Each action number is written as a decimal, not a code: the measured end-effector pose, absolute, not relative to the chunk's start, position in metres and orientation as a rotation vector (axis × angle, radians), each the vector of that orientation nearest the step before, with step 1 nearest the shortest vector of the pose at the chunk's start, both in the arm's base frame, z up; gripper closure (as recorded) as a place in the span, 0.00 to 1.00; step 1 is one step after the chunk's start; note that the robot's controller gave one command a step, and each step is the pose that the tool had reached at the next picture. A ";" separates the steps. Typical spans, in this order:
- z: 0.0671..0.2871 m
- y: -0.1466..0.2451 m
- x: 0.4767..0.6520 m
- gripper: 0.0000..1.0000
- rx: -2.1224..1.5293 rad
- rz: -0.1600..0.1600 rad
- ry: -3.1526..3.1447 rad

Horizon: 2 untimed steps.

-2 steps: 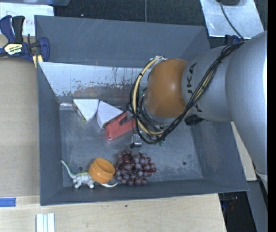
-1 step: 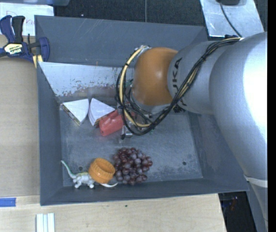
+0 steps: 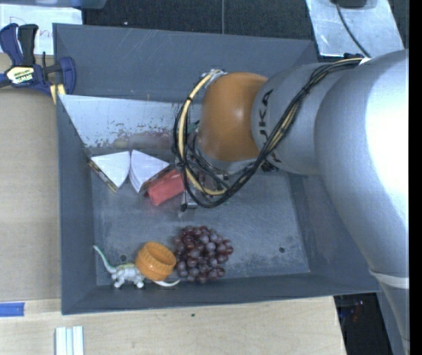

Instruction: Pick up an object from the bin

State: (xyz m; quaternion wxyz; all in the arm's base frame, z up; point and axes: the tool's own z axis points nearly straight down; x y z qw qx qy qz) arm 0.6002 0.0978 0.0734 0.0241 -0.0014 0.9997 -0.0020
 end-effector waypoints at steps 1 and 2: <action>0.072 0.099 0.596 0.00 -0.005 -0.005 3.094; 0.089 0.102 0.591 0.00 -0.020 -0.009 3.106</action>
Offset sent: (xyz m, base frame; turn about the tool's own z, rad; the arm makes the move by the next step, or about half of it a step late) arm -0.0107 0.0165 0.0883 -0.0385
